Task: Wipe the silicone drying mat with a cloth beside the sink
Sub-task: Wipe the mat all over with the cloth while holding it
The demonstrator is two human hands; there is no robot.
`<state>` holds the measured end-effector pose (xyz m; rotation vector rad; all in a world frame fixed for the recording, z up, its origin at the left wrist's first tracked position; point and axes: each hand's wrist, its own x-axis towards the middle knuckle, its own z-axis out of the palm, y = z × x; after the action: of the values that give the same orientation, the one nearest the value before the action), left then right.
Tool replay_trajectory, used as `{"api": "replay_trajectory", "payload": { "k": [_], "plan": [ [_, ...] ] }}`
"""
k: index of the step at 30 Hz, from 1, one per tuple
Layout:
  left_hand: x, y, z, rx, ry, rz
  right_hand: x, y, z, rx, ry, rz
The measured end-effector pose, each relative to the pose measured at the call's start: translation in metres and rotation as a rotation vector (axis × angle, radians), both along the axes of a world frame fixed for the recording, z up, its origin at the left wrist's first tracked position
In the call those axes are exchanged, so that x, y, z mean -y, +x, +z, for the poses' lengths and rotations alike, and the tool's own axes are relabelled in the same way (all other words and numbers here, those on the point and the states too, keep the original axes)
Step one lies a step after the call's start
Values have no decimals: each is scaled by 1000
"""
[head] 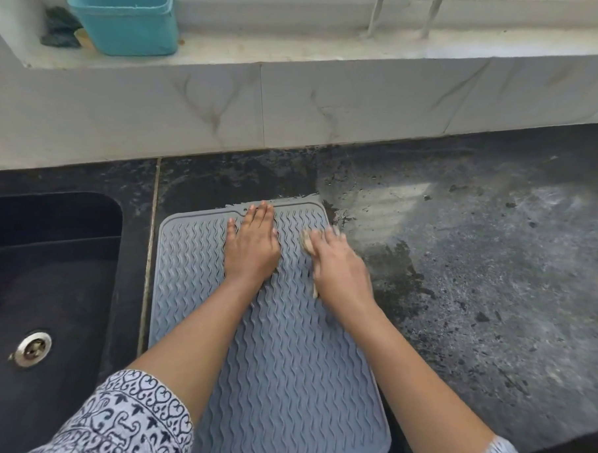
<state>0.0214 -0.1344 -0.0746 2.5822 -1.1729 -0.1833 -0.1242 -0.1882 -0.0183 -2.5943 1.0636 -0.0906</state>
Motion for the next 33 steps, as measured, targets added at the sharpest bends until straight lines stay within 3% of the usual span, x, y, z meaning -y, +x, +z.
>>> {"api": "replay_trajectory", "payload": {
  "k": [6,10,14,19,25,30,33],
  "plan": [
    [2,0,-1,13,-7,13,23,52,-36,-70,-109,-19],
    [1,-1,-2,9,-8,5,-16,1,-23,-86,-105,4],
    [-1,-1,-2,4,-4,-3,-53,-54,0,-226,25,101],
    [-2,-2,0,3,8,-5,-10,-14,16,-45,-23,42],
    [2,1,0,9,1,9,23,51,-37,-31,-114,1],
    [1,0,-3,12,-4,5,-11,-2,-24,-21,-51,30],
    [0,0,-2,-4,0,1,-57,-56,-1,-122,-69,106]
  ]
}}
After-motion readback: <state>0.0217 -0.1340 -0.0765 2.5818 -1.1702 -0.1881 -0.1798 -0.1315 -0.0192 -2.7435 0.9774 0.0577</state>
